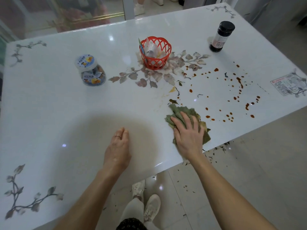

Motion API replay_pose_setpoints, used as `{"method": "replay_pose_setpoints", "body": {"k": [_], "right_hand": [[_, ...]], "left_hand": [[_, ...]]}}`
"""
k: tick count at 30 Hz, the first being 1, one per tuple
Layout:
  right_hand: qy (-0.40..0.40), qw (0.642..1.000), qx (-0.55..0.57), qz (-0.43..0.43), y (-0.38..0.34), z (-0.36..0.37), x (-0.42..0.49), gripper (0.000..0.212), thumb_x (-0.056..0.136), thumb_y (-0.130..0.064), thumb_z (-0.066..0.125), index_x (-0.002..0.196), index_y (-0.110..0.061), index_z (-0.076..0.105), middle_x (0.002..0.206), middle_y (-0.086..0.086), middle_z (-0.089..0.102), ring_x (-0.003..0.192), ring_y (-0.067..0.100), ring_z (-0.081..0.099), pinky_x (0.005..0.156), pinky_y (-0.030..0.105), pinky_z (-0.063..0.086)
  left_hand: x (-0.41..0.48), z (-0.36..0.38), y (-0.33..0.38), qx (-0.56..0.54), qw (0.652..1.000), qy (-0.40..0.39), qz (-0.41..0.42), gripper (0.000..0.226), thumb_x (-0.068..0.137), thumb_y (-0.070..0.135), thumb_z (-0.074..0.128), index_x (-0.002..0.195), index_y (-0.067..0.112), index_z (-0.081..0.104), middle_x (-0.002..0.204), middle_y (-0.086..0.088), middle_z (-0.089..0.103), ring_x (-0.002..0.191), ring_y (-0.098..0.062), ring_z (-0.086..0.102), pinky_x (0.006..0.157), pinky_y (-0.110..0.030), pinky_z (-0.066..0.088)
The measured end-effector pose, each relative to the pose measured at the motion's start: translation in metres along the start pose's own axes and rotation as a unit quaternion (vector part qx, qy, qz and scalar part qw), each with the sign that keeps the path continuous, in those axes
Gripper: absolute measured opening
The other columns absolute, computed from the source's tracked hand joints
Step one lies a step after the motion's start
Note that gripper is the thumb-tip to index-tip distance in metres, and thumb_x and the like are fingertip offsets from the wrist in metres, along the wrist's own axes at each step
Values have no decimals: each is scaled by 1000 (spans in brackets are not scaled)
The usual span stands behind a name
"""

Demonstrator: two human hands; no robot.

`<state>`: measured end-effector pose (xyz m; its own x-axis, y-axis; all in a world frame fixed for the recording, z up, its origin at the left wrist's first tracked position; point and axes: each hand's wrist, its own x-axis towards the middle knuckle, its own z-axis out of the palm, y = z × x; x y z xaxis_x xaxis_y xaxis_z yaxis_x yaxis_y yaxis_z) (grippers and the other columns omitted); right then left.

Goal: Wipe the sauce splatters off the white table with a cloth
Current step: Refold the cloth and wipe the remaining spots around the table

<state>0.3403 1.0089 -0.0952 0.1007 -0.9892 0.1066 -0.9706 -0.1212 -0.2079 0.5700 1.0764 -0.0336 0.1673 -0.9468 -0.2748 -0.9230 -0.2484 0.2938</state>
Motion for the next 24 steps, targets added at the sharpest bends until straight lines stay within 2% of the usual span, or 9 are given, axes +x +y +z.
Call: {"method": "replay_pose_setpoints", "body": {"k": [3, 6, 8, 10, 14, 17, 19, 21, 24], "right_hand": [[18, 999, -17, 40, -29, 4, -16, 45, 95, -40, 41, 138, -37, 53, 152, -3, 42, 135, 35, 34, 104, 58, 30], [9, 999, -42, -15, -51, 14, -29, 50, 91, -37, 49, 141, -36, 51, 154, -2, 41, 134, 40, 38, 101, 62, 36], [-9, 997, -50, -54, -47, 15, -17, 50, 93, -39, 45, 143, -37, 48, 154, -3, 41, 134, 40, 38, 100, 60, 37], [-30, 997, -51, -58, -37, 13, 4, 50, 96, -42, 36, 145, -38, 45, 154, -4, 40, 137, 36, 36, 102, 58, 34], [-10, 998, -37, 46, -24, 5, 24, 50, 96, -41, 32, 142, -35, 50, 151, -3, 45, 135, 33, 37, 104, 55, 28], [19, 994, -35, 104, -44, 6, 11, 51, 94, -40, 34, 141, -31, 52, 151, -1, 45, 135, 36, 37, 103, 59, 33], [20, 996, -36, 77, -67, 10, -1, 50, 94, -39, 38, 141, -31, 52, 152, -2, 43, 134, 37, 38, 101, 60, 34], [13, 999, -39, 4, -83, 16, -4, 49, 93, -38, 43, 141, -34, 52, 153, -3, 42, 133, 38, 39, 100, 58, 34], [3, 997, -33, -63, -89, 22, 30, 49, 92, -38, 47, 140, -35, 52, 151, -3, 45, 132, 37, 40, 98, 54, 34]], "left_hand": [[0, 1, 1, 4, 1000, 6, 4, 66, 83, -2, 38, 145, 9, 18, 154, -7, 15, 140, -22, 17, 108, -27, 25], [3, 1, 1, 2, 1000, 6, 2, 64, 85, -2, 37, 145, 8, 18, 154, -8, 15, 140, -22, 16, 109, -27, 24], [5, -2, 1, 6, 1000, 2, 3, 62, 86, -1, 36, 145, 8, 20, 153, -8, 17, 140, -22, 17, 109, -27, 24], [8, -7, -1, 12, 1000, 3, 7, 58, 85, -2, 37, 141, 9, 27, 150, -6, 23, 136, -24, 23, 105, -29, 30], [14, -15, -6, 17, 1000, 7, 15, 43, 80, -5, 42, 120, 11, 48, 134, -4, 42, 119, -25, 39, 89, -33, 43], [23, -16, -10, -5, 1000, 14, 10, 38, 78, -4, 44, 111, 11, 55, 124, -4, 49, 111, -26, 45, 82, -34, 46], [29, -15, -11, -34, 999, 35, 4, 40, 79, -5, 45, 113, 11, 58, 119, -6, 54, 107, -28, 49, 79, -35, 48], [33, -14, -10, -53, 998, 47, -1, 42, 79, -6, 46, 115, 11, 59, 116, -9, 57, 105, -29, 51, 78, -37, 50], [42, -15, -13, -65, 996, 54, -2, 43, 77, -7, 49, 114, 10, 60, 115, -10, 58, 102, -30, 54, 76, -38, 52]]}}
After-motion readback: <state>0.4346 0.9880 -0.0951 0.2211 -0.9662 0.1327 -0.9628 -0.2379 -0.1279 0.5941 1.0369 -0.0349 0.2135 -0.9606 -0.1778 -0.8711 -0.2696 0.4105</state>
